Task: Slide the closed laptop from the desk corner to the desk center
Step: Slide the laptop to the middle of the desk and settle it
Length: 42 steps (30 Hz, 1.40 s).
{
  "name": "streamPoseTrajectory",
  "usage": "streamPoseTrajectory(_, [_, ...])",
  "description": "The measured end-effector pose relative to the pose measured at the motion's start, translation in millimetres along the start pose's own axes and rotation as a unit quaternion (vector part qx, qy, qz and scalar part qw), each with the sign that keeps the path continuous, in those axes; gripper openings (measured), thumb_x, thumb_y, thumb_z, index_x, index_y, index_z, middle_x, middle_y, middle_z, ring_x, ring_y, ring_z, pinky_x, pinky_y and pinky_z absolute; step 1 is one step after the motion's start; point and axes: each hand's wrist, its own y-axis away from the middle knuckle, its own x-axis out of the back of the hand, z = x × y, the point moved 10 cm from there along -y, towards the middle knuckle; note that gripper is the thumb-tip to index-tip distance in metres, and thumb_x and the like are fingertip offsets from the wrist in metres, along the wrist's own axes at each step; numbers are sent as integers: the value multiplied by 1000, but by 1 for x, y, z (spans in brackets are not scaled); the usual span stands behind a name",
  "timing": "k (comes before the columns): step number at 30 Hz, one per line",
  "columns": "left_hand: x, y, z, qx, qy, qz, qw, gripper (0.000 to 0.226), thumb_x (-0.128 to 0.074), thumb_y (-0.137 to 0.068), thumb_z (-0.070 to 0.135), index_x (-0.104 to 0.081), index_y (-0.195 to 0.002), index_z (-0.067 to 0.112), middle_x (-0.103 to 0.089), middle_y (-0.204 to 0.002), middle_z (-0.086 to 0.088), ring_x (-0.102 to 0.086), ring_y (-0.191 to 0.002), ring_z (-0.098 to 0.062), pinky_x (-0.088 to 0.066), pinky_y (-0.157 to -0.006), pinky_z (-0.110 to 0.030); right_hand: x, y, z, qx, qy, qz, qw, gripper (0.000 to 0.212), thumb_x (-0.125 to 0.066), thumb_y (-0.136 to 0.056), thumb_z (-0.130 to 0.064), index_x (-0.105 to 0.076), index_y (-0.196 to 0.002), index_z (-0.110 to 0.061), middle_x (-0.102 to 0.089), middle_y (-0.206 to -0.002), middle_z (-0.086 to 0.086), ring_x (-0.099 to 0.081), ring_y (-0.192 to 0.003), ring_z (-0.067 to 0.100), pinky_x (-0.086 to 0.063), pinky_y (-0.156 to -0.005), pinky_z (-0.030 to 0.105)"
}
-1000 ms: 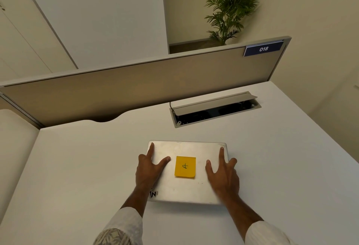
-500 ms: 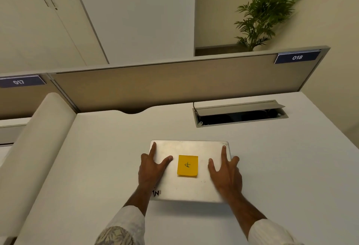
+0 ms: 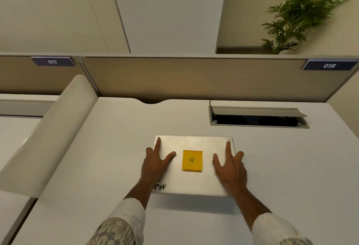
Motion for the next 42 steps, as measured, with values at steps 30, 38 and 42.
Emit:
streamPoseTrajectory(30, [-48, -3, -23, 1, -92, -110, 990, 112, -55, -78, 80, 10, -158, 35, -34, -131, -9, -59, -110, -32, -49, -81, -39, -39, 1, 14, 19, 65, -93, 993, 77, -28, -95, -66, -6, -155, -24, -35, -137, 16, -59, -108, 27, -58, -87, 40])
streamPoseTrajectory(38, [-52, -8, -24, -20, -145, -129, 981, 113, -54, -78, 81, 8, -159, 31, -35, -134, -9, -60, -109, -32, -47, -75, -38, -50, 4, 22, 14, 81, -110, 990, 76, -27, -96, -65, -6, -156, -23, -36, -138, 15, -60, -108, 27, -57, -86, 38])
streamPoseTrajectory(42, [-55, -10, -22, -30, -183, -137, 973, 112, -49, -79, 82, 10, -158, 29, -35, -136, -10, -59, -110, -33, -48, -74, -39, -52, 1, 23, 13, 85, -114, 990, 76, -26, -96, -65, -6, -156, -22, -37, -137, 15, -59, -107, 27, -56, -86, 39])
